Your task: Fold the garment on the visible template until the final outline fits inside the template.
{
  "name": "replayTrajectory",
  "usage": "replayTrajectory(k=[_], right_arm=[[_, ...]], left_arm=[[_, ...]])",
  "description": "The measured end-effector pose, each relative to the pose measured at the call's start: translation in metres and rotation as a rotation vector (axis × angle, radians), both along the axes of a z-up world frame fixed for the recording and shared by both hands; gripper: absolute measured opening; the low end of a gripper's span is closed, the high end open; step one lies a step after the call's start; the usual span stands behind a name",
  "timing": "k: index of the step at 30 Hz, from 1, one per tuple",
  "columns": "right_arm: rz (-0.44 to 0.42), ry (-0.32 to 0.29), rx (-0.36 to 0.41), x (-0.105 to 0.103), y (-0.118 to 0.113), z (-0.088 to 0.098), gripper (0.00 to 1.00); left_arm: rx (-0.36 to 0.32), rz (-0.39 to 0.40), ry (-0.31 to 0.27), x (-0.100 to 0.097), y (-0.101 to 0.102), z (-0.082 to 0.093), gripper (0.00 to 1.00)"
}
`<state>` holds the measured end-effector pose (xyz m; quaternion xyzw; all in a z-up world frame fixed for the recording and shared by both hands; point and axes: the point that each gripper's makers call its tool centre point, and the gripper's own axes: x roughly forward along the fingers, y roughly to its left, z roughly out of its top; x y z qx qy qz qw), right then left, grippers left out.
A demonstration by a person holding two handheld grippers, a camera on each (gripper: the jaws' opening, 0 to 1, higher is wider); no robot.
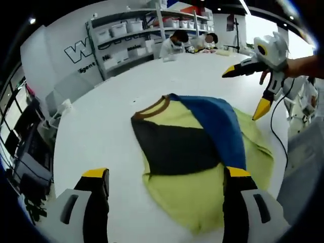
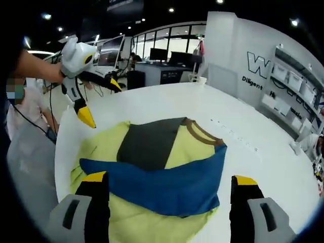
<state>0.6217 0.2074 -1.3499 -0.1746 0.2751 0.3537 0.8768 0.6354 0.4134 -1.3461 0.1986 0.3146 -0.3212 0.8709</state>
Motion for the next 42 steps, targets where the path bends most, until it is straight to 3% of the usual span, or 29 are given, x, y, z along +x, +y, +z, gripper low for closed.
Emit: replayTrajectory(k=[9, 18, 25, 29, 35, 38, 42], right_arm=[[0.030, 0.010, -0.025, -0.013, 0.003, -0.009, 0.99], [0.032, 0.011, 0.009, -0.021, 0.008, -0.007, 0.99], [0.034, 0.006, 0.023, -0.027, 0.005, -0.005, 0.99], [0.034, 0.007, 0.032, -0.031, 0.004, -0.005, 0.99], [0.035, 0.007, 0.041, -0.036, 0.005, -0.004, 0.98], [0.039, 0.004, 0.045, -0.038, 0.006, -0.003, 0.98], [0.044, 0.003, 0.046, -0.039, 0.006, -0.002, 0.98]], left_arm=[[-0.013, -0.032, 0.008, -0.016, -0.010, -0.008, 0.96], [-0.040, -0.070, 0.029, -0.038, -0.023, -0.016, 0.89], [-0.066, -0.093, 0.049, -0.055, -0.030, -0.024, 0.79], [-0.091, -0.120, 0.066, -0.069, -0.037, -0.028, 0.68], [-0.098, -0.146, 0.125, -0.087, -0.046, -0.042, 0.54], [-0.066, -0.187, 0.126, -0.096, -0.049, -0.049, 0.47], [-0.071, -0.187, 0.151, -0.102, -0.052, -0.055, 0.42]])
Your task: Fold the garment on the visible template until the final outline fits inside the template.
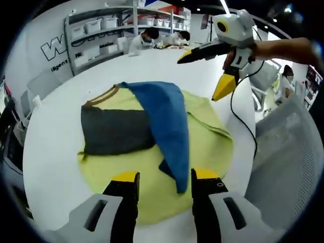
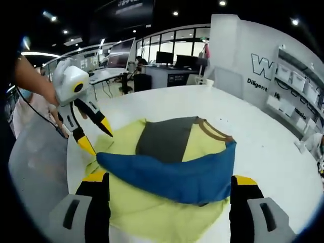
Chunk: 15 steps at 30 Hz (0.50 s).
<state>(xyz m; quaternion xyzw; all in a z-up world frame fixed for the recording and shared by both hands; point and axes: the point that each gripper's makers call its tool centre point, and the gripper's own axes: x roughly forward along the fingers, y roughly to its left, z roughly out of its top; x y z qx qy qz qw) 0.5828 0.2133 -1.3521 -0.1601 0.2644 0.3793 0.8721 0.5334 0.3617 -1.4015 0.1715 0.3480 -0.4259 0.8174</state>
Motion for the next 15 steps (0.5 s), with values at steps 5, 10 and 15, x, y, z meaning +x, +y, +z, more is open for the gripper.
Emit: replayTrajectory(k=[5, 10, 15], right_arm=[[0.007, -0.001, 0.001, -0.002, 0.001, 0.000, 0.98], [0.023, -0.001, -0.008, -0.005, 0.004, -0.002, 0.98], [0.031, 0.001, -0.013, -0.007, 0.005, -0.004, 0.97]], left_arm=[[0.008, -0.008, 0.019, -0.005, -0.003, -0.007, 0.35], [0.009, -0.012, 0.033, -0.006, -0.005, -0.011, 0.31], [0.002, -0.006, 0.078, -0.010, -0.007, -0.015, 0.24]])
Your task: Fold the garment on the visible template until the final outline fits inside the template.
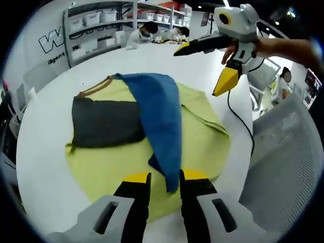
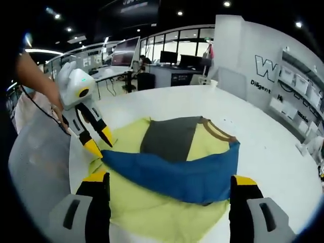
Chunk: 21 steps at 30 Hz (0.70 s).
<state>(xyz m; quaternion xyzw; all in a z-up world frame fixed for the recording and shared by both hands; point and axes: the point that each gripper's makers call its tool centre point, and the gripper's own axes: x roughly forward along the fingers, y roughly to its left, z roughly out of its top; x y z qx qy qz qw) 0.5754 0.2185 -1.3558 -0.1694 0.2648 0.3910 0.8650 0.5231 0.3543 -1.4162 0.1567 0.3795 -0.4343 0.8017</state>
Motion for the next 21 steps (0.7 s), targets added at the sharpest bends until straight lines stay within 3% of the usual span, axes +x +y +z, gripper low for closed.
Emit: replayTrajectory(k=[8, 17, 21], right_arm=[[0.005, 0.011, -0.003, -0.002, 0.002, -0.004, 0.97], [0.014, 0.017, 0.001, -0.009, 0.005, -0.007, 0.97], [0.015, 0.019, 0.004, -0.012, 0.006, -0.007, 0.96]], left_arm=[[0.006, 0.010, 0.055, -0.008, -0.003, -0.004, 0.11], [-0.004, 0.037, 0.111, -0.010, -0.005, -0.002, 0.06], [-0.051, 0.136, 0.222, -0.011, -0.009, 0.003, 0.05]])
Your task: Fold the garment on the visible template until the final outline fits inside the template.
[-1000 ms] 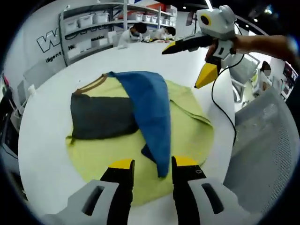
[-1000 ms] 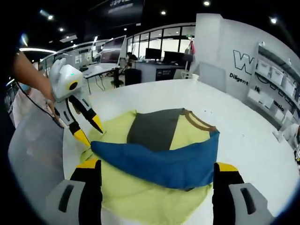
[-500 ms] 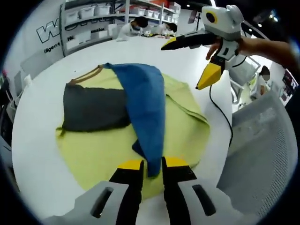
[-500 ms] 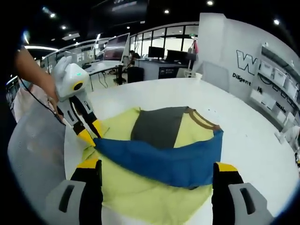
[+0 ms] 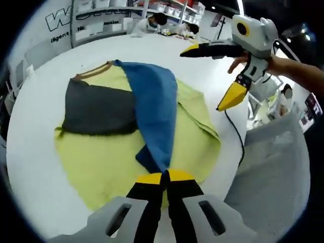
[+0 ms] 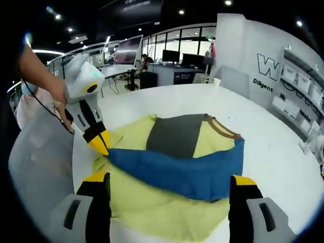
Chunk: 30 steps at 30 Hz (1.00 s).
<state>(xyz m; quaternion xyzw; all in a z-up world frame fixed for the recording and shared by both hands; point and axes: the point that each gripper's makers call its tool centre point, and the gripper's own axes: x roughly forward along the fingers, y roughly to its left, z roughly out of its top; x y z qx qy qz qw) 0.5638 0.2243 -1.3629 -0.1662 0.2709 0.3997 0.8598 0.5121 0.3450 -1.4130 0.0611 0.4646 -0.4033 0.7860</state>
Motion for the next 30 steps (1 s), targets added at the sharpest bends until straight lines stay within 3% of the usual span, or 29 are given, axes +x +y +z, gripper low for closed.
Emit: replayTrajectory(k=[1, 4, 13, 26, 30], right_arm=[[-0.001, 0.000, 0.002, -0.001, 0.000, 0.000, 0.96], [0.000, 0.001, 0.007, -0.003, 0.002, 0.000, 0.96], [0.015, 0.011, 0.010, -0.012, 0.009, -0.006, 0.96], [-0.024, 0.025, -0.009, -0.023, -0.026, -0.020, 0.95], [-0.053, 0.038, -0.008, -0.027, -0.040, -0.025, 0.96]], left_arm=[[-0.012, 0.016, 0.018, 0.002, -0.002, 0.003, 0.05], [-0.019, 0.000, -0.017, 0.005, -0.006, 0.011, 0.05], [-0.136, -0.033, -0.046, 0.009, -0.050, 0.050, 0.05], [-0.218, -0.109, -0.057, -0.003, -0.094, 0.073, 0.05], [-0.273, -0.128, -0.051, -0.007, -0.115, 0.082, 0.05]])
